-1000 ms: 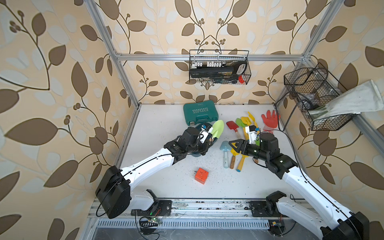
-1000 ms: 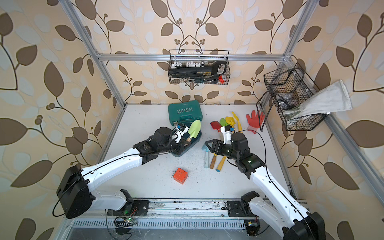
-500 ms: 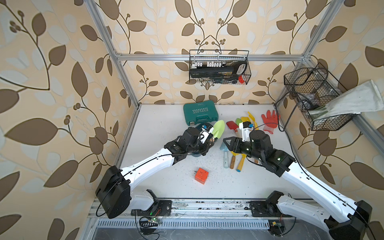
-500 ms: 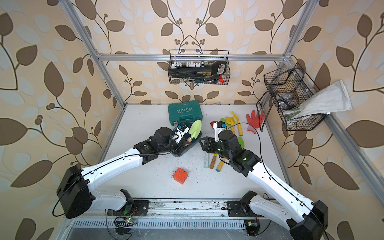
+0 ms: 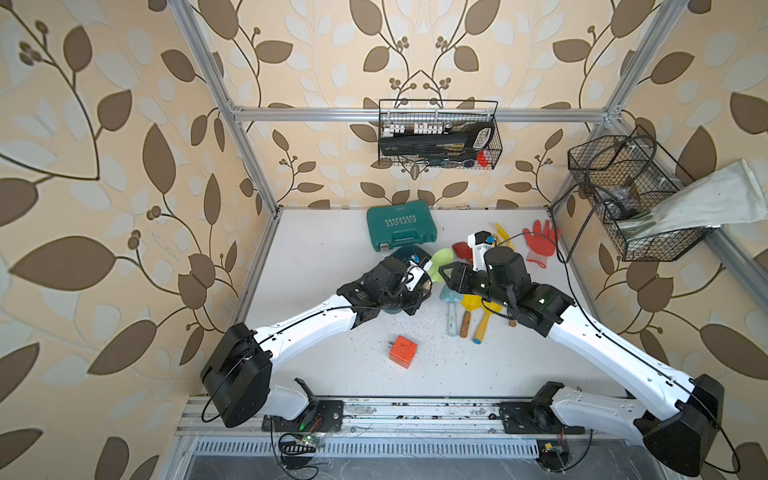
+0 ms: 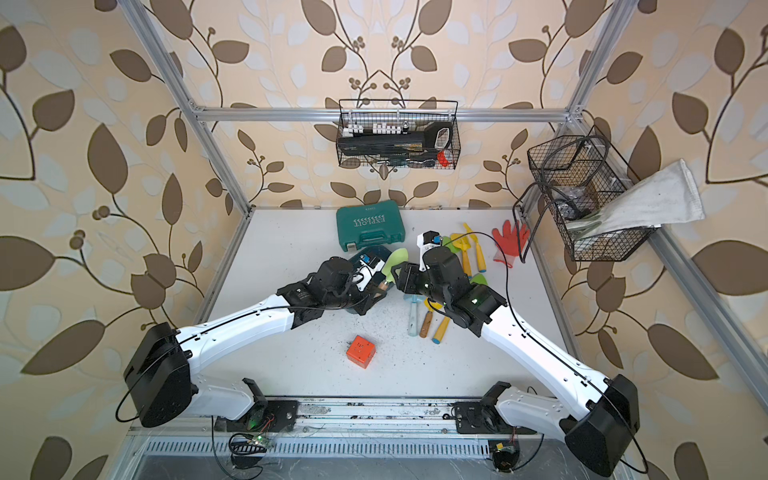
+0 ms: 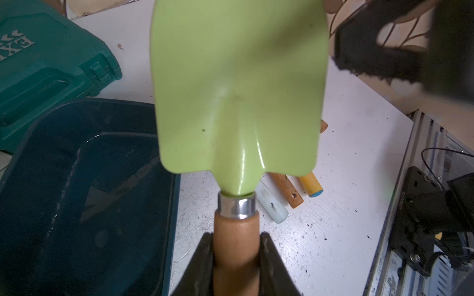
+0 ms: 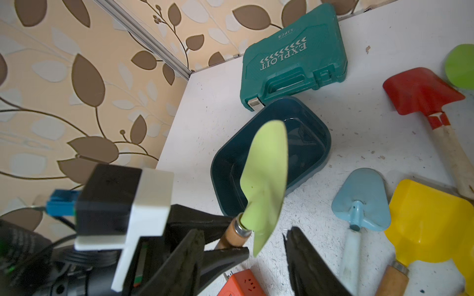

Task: Take the shovel out of the storage box
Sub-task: Pick up the shovel from the storage box.

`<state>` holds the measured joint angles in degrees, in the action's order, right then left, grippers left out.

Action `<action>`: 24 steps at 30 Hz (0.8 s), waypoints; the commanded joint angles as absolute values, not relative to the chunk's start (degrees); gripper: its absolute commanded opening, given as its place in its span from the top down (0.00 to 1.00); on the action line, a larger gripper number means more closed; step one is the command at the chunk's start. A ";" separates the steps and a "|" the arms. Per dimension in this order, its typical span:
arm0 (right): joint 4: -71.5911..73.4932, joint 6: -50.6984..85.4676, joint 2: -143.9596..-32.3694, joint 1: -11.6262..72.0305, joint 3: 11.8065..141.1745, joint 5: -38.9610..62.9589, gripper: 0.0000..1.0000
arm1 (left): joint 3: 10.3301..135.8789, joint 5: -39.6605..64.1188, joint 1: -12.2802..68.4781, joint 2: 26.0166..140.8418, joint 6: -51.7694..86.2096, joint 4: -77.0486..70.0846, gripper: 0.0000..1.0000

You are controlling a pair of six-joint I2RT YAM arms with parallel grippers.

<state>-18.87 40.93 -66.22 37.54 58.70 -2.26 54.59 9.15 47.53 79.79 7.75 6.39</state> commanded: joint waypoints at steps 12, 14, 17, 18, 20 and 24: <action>-20.23 40.34 -72.96 37.95 64.21 -6.15 0.94 | 58.09 9.37 49.22 80.33 7.27 4.92 0.81; -21.06 40.34 -73.56 37.91 64.74 -6.24 0.91 | 58.14 9.31 49.31 80.27 7.30 4.86 0.81; -21.16 40.66 -74.25 37.88 64.86 -6.07 0.81 | 57.57 9.41 49.48 79.61 7.29 4.16 0.81; -21.16 40.78 -74.49 37.94 64.78 -6.00 0.79 | 57.28 9.48 49.48 79.25 7.38 3.77 0.81; -21.14 41.25 -74.63 37.93 64.70 -6.13 0.76 | 56.51 9.36 49.57 78.38 7.47 2.81 0.81; -21.38 42.76 -74.54 37.88 63.95 -7.38 0.74 | 54.86 9.47 49.59 76.76 7.65 0.79 0.81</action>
